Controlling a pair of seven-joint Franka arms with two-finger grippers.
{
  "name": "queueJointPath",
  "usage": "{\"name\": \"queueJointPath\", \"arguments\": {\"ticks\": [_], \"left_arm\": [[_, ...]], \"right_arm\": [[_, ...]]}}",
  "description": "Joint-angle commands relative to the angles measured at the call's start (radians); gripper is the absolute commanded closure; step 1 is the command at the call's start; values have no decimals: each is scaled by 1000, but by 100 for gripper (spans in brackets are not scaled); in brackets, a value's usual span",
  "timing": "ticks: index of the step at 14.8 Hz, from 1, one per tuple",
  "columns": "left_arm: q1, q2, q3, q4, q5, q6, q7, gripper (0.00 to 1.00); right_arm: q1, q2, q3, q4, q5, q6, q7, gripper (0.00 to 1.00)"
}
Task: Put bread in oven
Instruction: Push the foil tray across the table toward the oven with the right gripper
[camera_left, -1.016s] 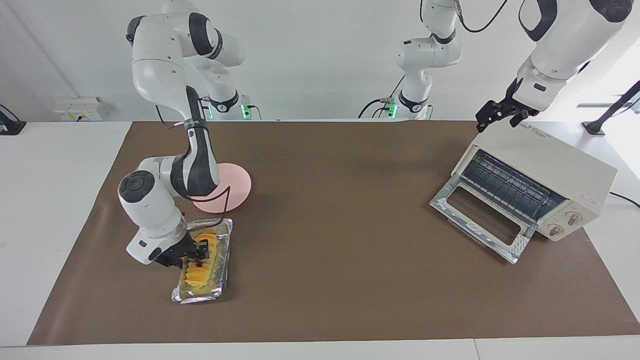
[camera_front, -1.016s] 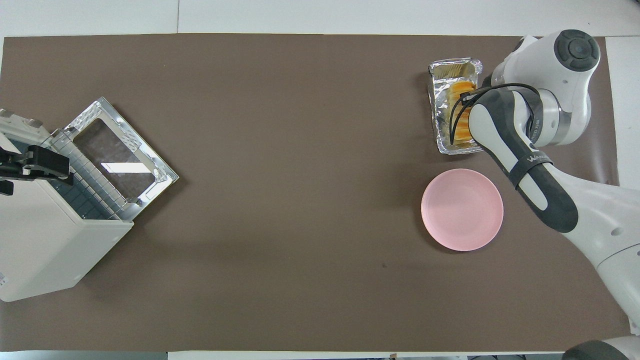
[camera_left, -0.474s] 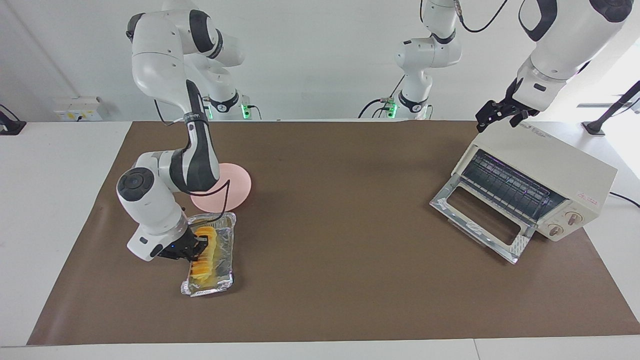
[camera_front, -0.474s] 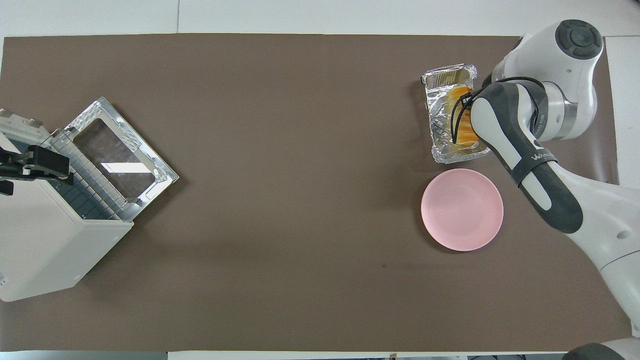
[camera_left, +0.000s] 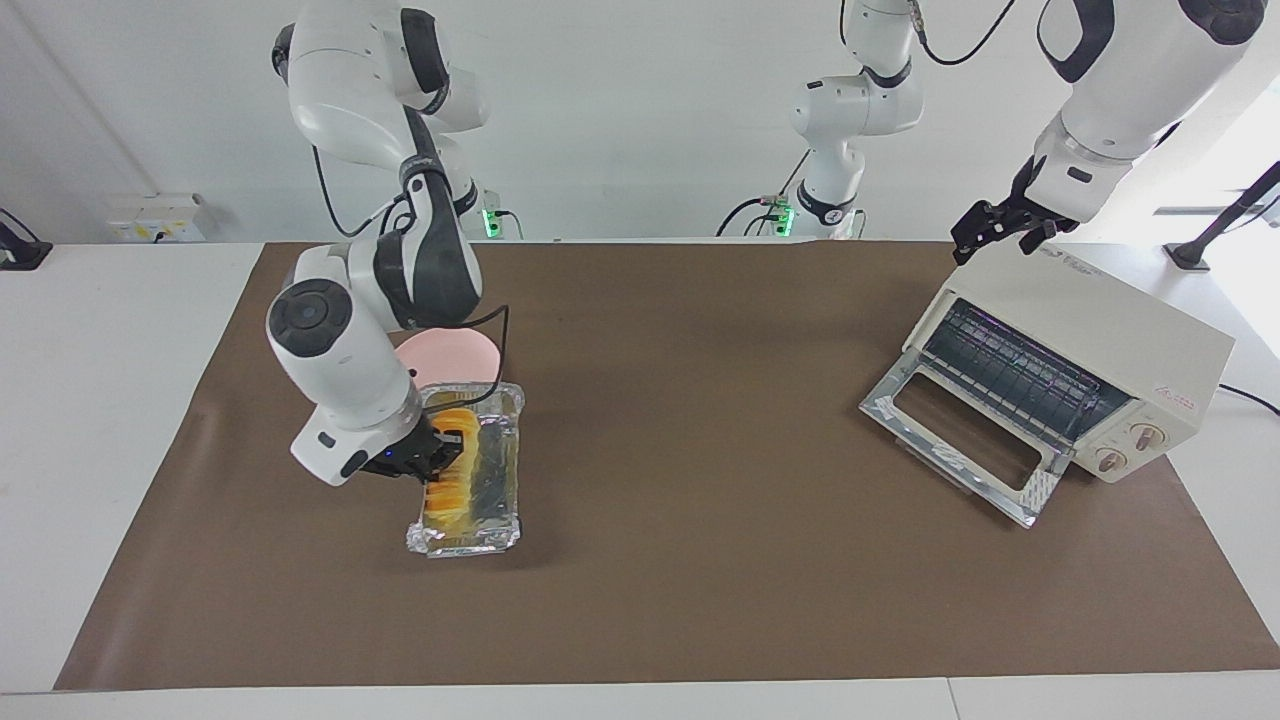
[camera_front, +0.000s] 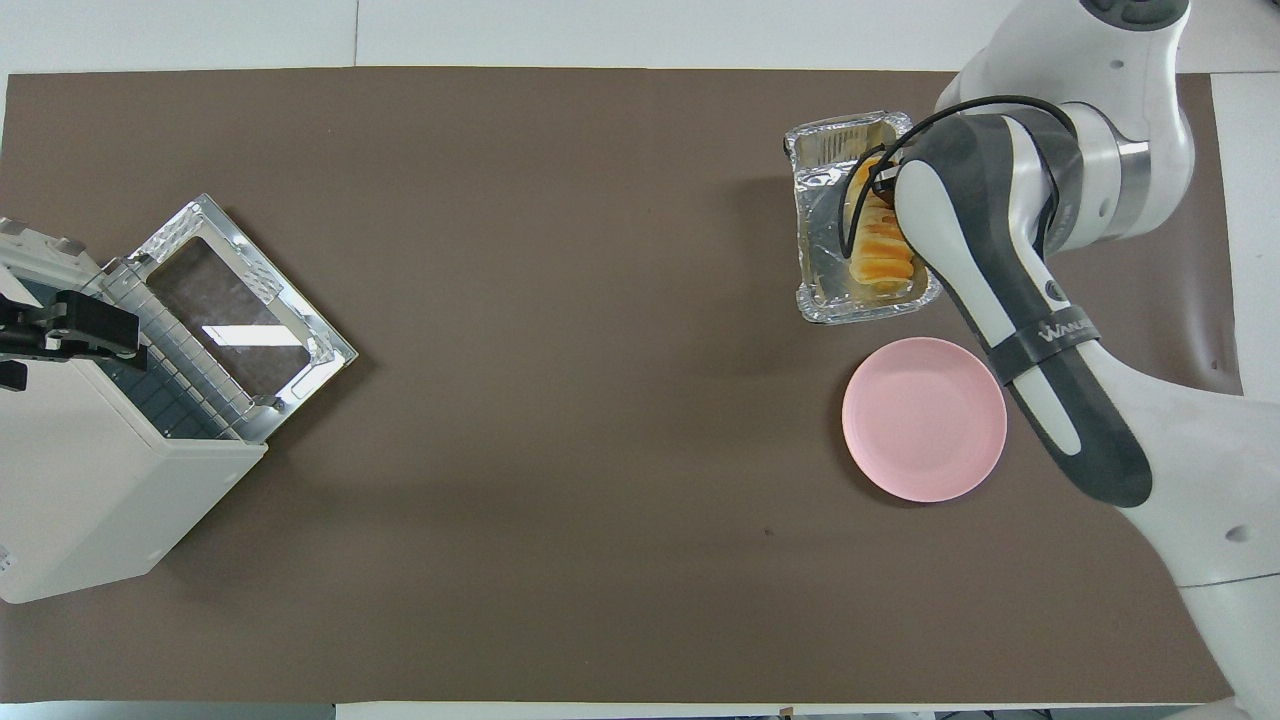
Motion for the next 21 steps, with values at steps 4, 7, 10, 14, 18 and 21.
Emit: {"name": "queueJointPath", "arguments": {"ticks": [4, 7, 10, 14, 18, 21], "left_arm": [[2, -28, 5, -27, -12, -3, 9, 0], [2, -27, 5, -27, -12, -3, 9, 0], [2, -28, 5, -27, -12, -3, 9, 0], [2, -28, 5, -27, -12, -3, 9, 0], [2, -28, 5, -27, -12, -3, 9, 0], [2, -27, 5, -27, -12, -3, 9, 0]], "right_arm": [[241, -5, -1, 39, 82, 69, 364, 100], [342, -4, -2, -20, 138, 201, 393, 100], [413, -4, -2, -145, 133, 342, 423, 100], [441, -24, -2, -318, 127, 514, 421, 100], [466, -47, -2, -389, 123, 574, 413, 79], [466, -48, -4, -380, 124, 555, 424, 0]]}}
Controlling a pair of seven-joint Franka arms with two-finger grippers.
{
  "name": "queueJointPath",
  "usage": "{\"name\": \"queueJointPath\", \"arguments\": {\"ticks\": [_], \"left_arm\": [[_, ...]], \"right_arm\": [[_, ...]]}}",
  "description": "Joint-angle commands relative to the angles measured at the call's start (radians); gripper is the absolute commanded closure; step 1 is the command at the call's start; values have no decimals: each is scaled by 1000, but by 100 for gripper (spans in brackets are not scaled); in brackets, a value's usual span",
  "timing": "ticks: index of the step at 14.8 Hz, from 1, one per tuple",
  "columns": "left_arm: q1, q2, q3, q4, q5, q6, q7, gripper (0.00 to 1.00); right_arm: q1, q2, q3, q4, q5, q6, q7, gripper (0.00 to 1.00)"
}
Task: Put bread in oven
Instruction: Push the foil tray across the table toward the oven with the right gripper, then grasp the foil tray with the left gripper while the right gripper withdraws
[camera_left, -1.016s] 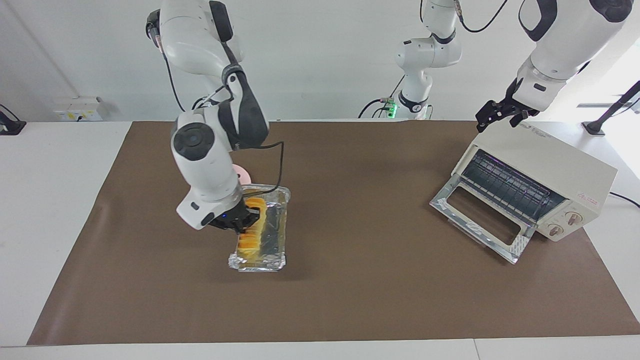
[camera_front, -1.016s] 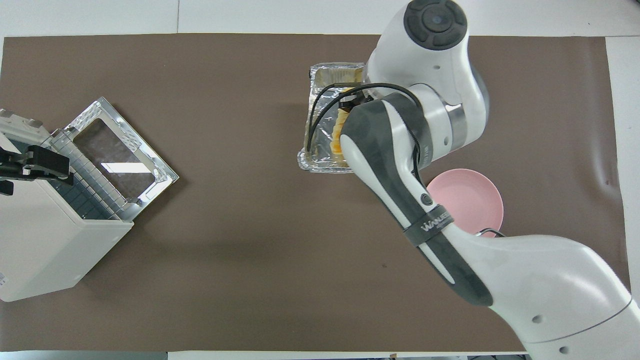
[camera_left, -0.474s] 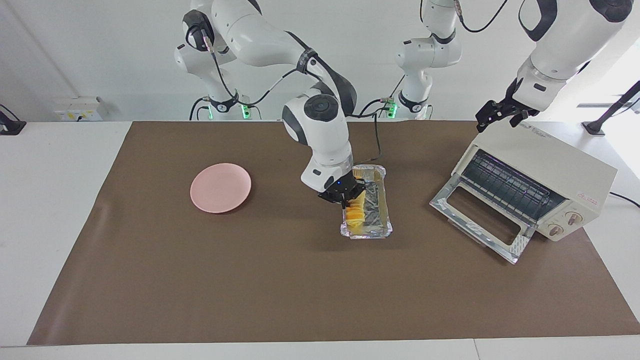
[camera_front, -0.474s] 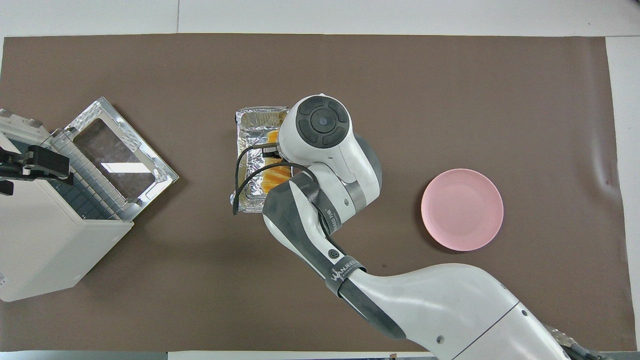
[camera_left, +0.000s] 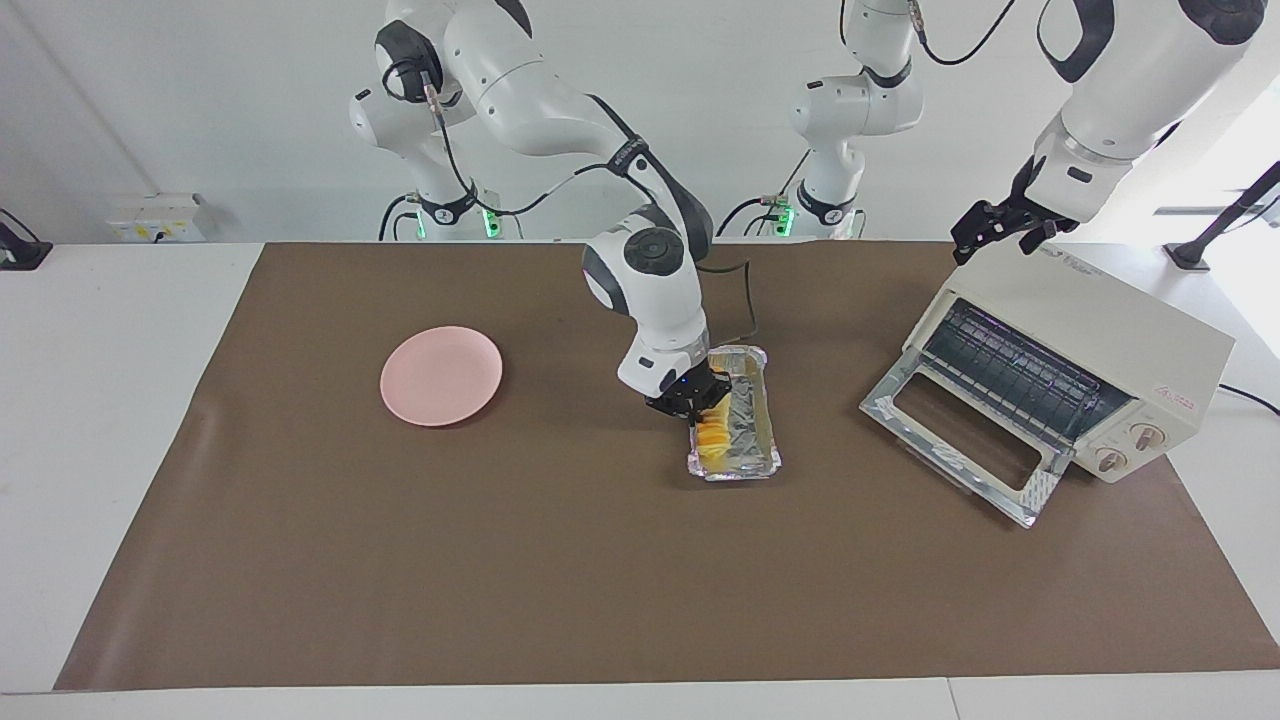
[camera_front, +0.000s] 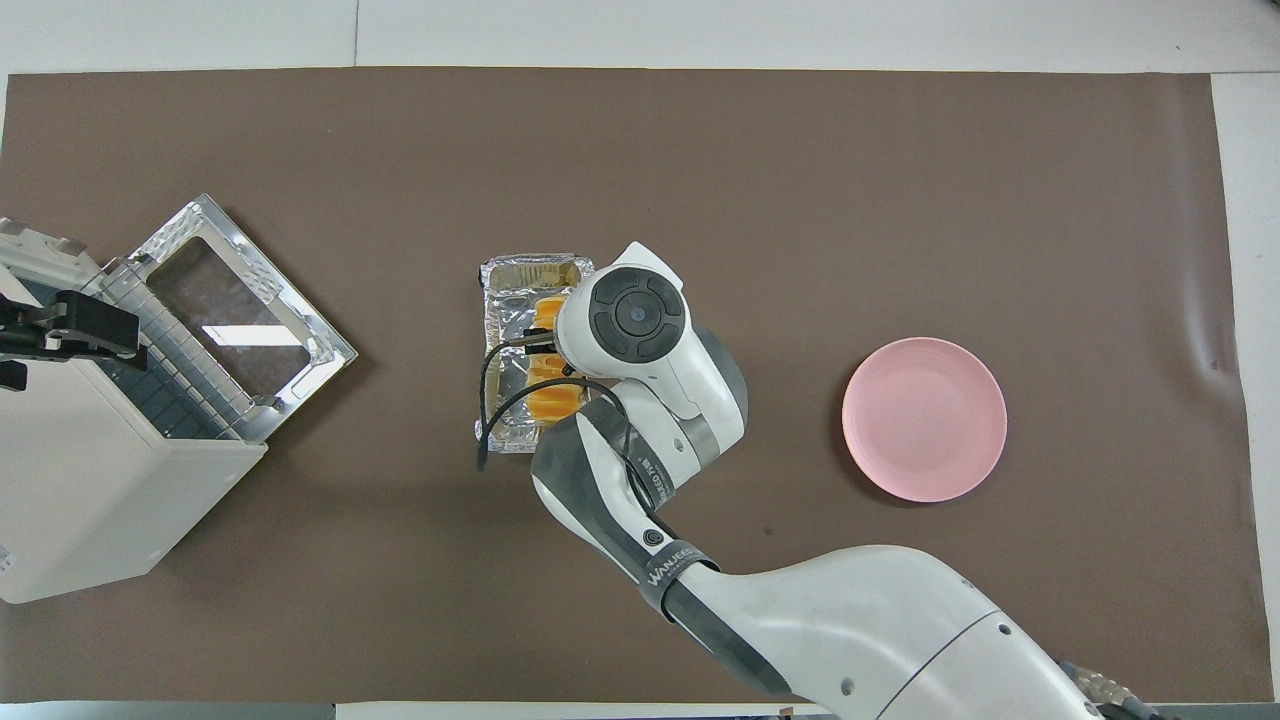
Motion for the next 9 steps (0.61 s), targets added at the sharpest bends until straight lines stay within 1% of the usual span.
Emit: {"name": "queueJointPath", "arguments": {"ticks": [1, 3, 4, 5, 6, 7, 9], "left_arm": [[-1, -27, 3, -27, -12, -3, 13, 0], [-18, -33, -6, -28, -15, 0, 10, 0], [-54, -36, -23, -36, -17, 30, -5, 0], [-99, -37, -24, -53, -18, 96, -61, 0], [-143, -36, -27, -70, -20, 151, -158, 0], [-204, -8, -27, -65, -28, 199, -222, 0], [-289, 65, -26, -61, -63, 317, -252, 0]], "right_arm": [[-7, -38, -6, -30, 11, -21, 3, 0], [-27, -49, -16, 2, 11, -97, 1, 0], [-57, -69, -18, 19, 9, -157, -7, 0], [-92, -93, -17, 24, 8, -204, -13, 0], [-131, -133, -17, 24, 6, -250, -34, 0], [-178, -170, -18, 22, 6, -304, -98, 0], [-267, -234, -18, 18, 6, -398, -241, 0]]}}
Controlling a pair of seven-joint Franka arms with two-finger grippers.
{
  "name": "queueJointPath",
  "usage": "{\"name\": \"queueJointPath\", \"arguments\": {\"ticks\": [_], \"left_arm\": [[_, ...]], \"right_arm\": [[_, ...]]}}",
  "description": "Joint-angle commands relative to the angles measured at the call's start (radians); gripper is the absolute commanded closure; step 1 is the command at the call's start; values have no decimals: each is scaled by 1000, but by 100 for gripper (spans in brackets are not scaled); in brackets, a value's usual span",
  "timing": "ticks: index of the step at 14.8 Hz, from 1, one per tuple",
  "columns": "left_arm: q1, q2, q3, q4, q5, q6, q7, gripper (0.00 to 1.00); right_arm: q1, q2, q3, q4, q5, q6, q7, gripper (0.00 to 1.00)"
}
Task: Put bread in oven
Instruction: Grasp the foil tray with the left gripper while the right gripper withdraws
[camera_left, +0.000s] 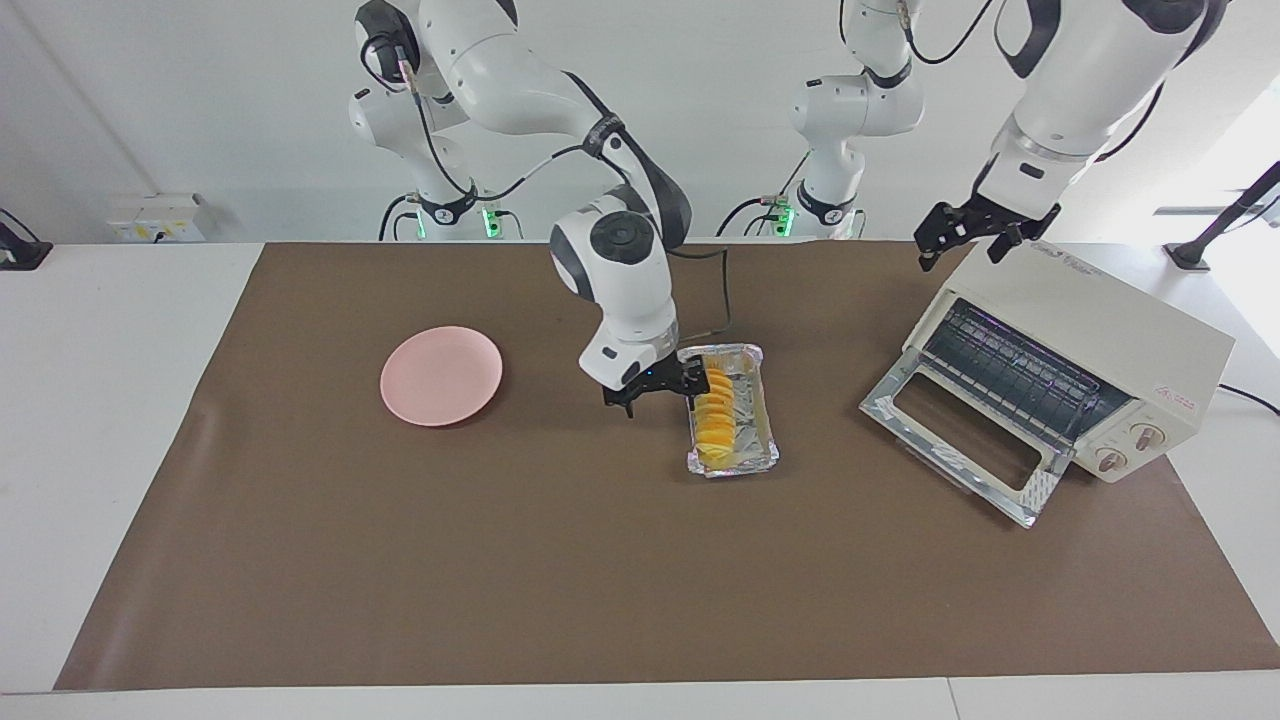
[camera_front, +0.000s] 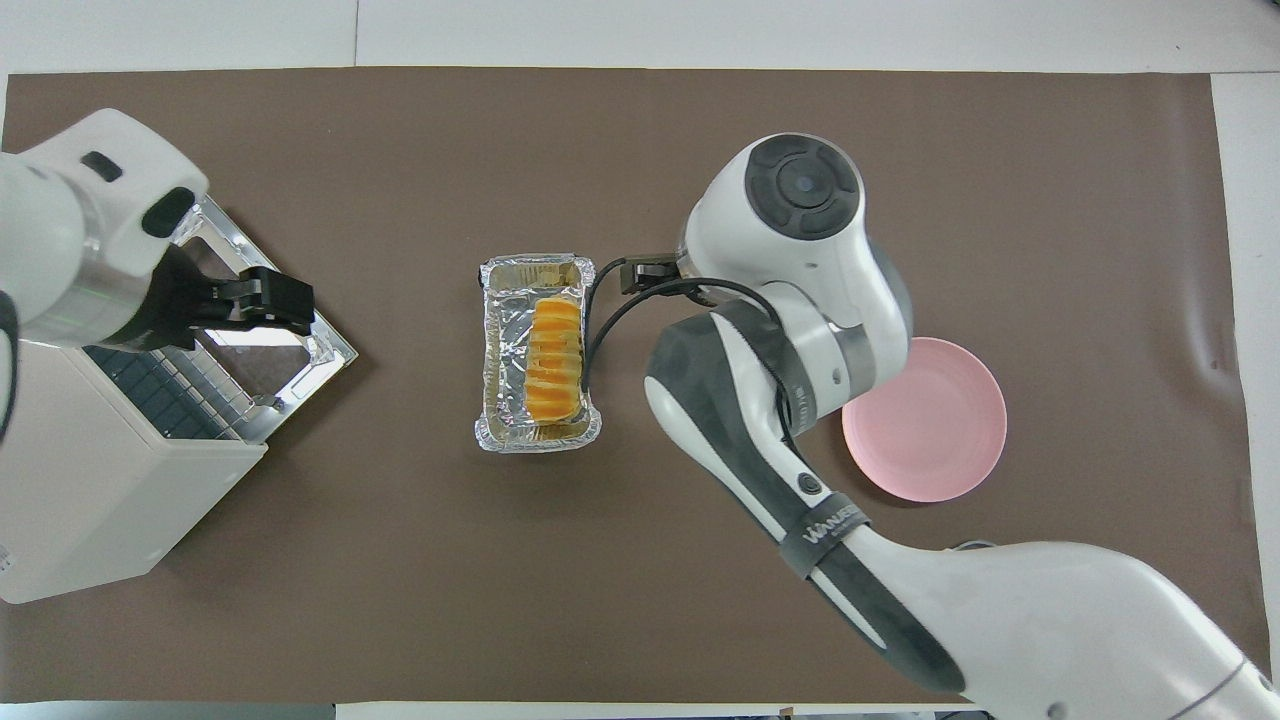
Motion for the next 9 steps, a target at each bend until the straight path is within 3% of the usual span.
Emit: {"name": "queueJointPath", "arguments": {"ticks": [1, 4, 7, 9], "left_arm": [[-108, 102, 13, -6, -31, 164, -69, 0], [-245, 320, 16, 53, -13, 325, -179, 0], [-300, 349, 16, -34, -10, 463, -184, 0], [-339, 423, 18, -17, -7, 492, -189, 0]], "right_arm": [[-127, -103, 12, -29, 7, -112, -170, 0], [-267, -182, 12, -30, -10, -226, -357, 0], [-371, -280, 12, -30, -25, -330, -481, 0], [-410, -349, 12, -35, -27, -410, -512, 0]]}}
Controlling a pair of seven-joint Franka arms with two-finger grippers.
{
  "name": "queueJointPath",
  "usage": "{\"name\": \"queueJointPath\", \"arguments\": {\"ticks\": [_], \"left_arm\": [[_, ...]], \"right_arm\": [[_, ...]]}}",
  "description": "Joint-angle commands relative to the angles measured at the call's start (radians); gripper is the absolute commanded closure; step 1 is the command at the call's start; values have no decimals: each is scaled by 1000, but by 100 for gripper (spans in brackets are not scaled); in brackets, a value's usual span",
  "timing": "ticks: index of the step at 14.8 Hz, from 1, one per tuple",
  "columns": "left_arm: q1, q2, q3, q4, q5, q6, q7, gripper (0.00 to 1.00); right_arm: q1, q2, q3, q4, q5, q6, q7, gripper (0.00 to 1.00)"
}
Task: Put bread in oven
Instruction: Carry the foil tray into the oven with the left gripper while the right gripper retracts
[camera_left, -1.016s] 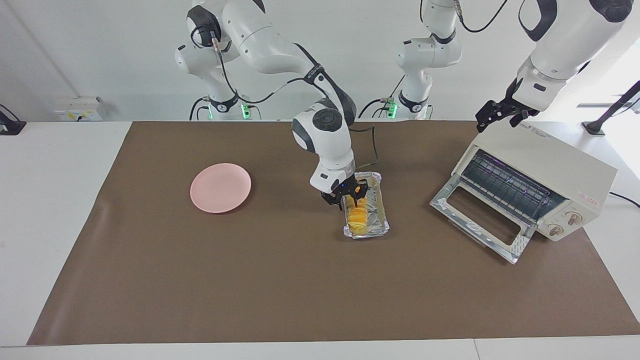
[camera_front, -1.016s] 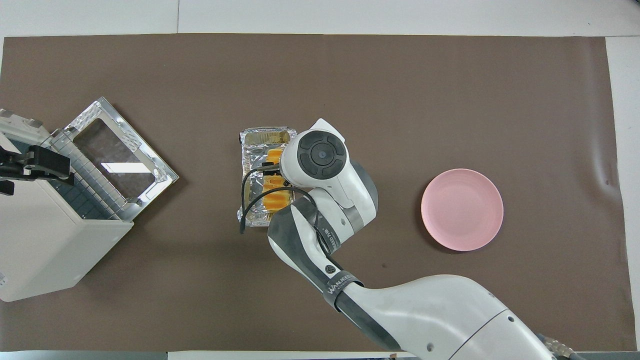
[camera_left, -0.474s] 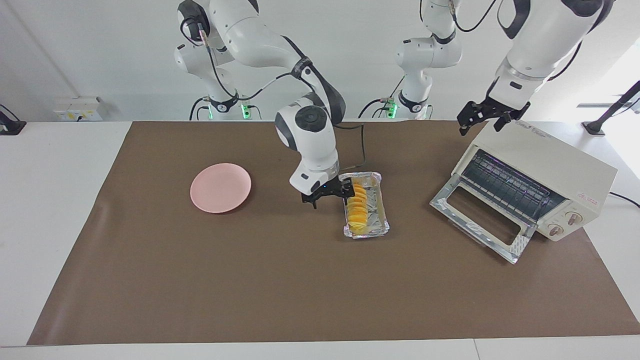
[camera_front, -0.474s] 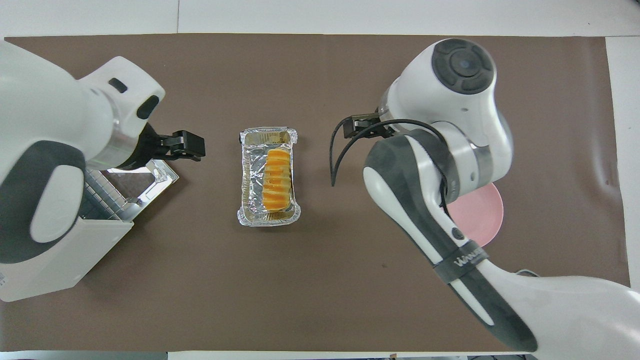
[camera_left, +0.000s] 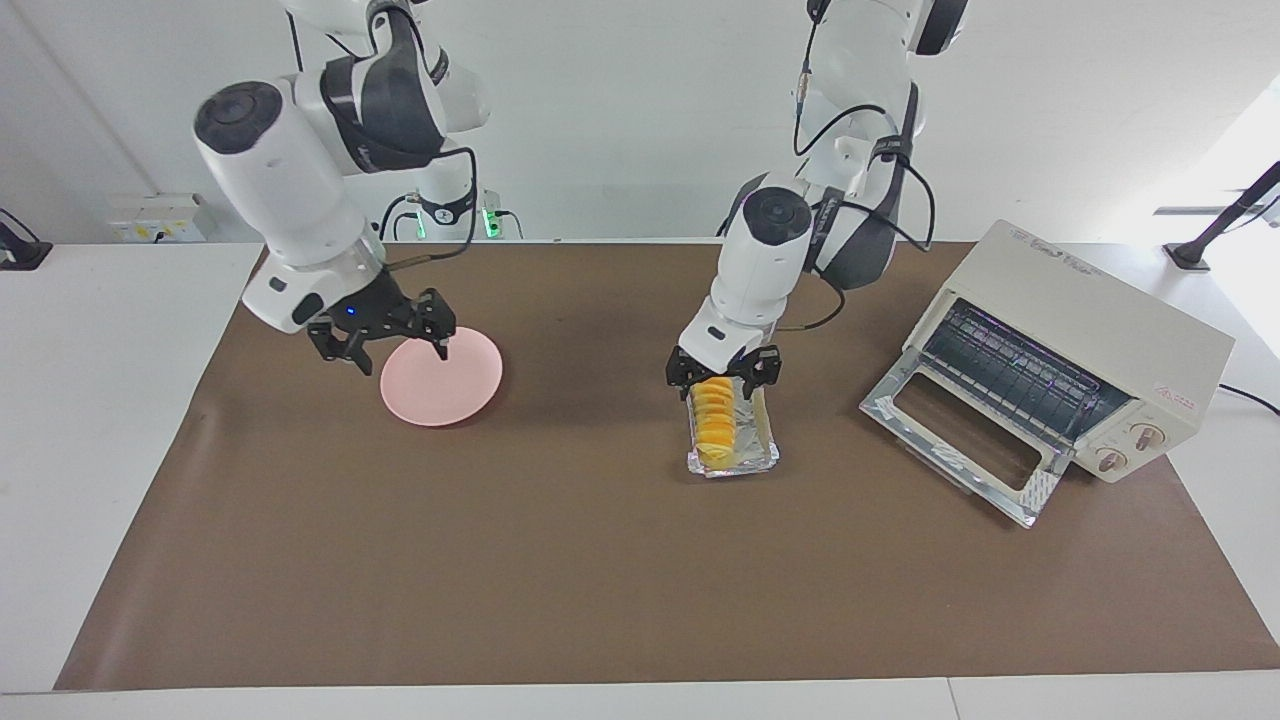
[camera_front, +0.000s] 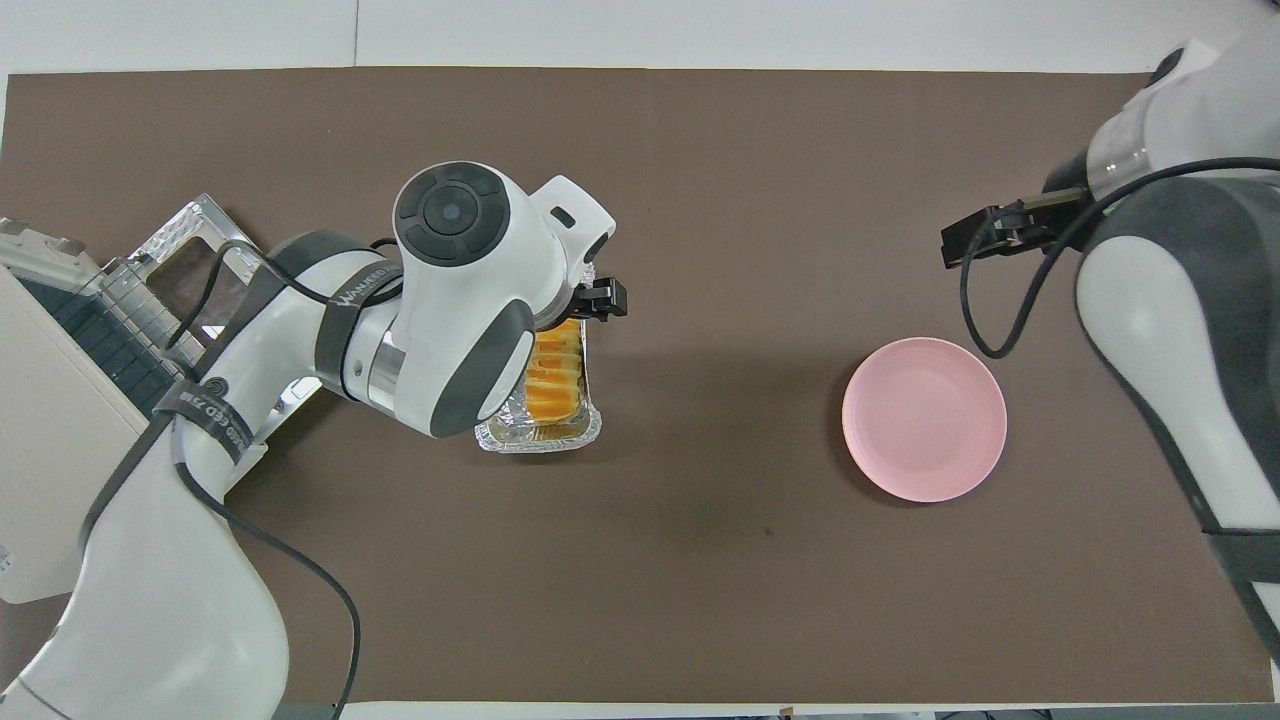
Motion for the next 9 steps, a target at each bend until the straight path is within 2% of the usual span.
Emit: {"name": "queueJointPath", "arguments": {"ticks": [1, 5, 7, 8, 9], "left_arm": [[-63, 46, 19, -4, 15, 48, -14, 0], [-80, 55, 19, -49, 22, 54, -32, 0], [-96, 55, 19, -68, 22, 62, -110, 0], [-100, 54, 19, -88, 22, 62, -122, 2], [-99, 52, 19, -104, 22, 68, -126, 10]], "right_arm": [[-49, -110, 15, -34, -21, -97, -32, 0], [-97, -172, 15, -29, -68, -165, -58, 0], [-128, -201, 16, -27, -68, -189, -73, 0], [-132, -216, 16, -24, -68, -206, -70, 0], [-145, -232, 18, -20, -68, -217, -72, 0]]}}
